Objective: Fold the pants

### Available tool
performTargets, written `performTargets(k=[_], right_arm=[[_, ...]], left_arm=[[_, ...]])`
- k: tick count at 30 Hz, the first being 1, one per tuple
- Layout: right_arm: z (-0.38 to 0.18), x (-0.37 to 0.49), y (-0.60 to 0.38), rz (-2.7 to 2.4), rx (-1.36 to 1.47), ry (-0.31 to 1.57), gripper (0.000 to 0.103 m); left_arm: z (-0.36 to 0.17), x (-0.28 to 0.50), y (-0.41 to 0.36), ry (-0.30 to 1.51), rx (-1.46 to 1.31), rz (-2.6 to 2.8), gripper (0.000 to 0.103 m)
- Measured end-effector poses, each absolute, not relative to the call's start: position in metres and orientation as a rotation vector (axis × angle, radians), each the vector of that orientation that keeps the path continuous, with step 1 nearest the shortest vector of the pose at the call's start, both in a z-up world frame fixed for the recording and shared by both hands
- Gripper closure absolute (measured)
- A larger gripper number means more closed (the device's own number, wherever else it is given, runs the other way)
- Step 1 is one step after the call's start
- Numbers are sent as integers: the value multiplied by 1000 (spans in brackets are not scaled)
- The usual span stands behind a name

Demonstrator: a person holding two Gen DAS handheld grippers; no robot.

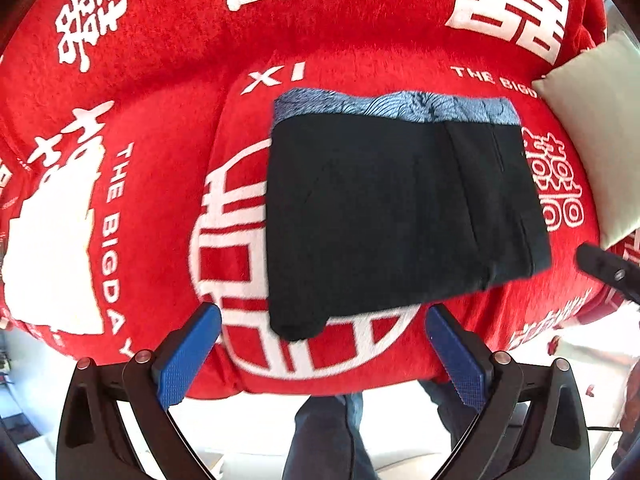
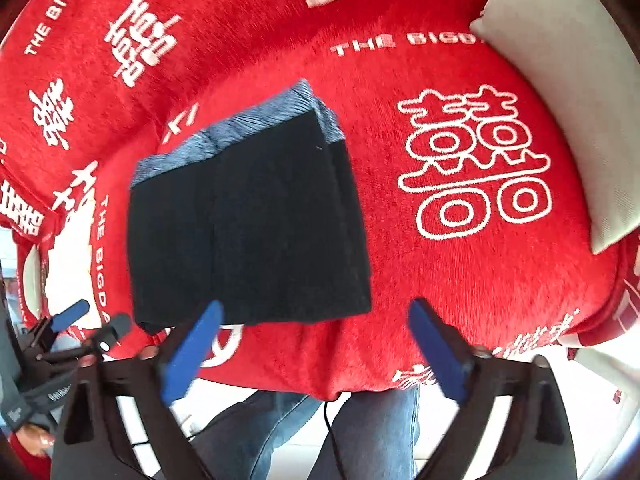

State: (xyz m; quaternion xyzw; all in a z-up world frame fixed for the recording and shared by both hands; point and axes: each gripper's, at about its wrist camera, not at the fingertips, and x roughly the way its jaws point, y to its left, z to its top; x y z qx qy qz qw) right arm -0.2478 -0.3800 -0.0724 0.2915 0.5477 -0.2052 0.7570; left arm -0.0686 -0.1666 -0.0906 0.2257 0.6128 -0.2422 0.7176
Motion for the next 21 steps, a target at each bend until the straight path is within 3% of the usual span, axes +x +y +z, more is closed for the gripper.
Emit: performTargets(k=[21], right_arm=[[-7,-254,-316,-545,516,1230,0]], left_arm=[[-16,-87,-146,1260,487,-507,1]])
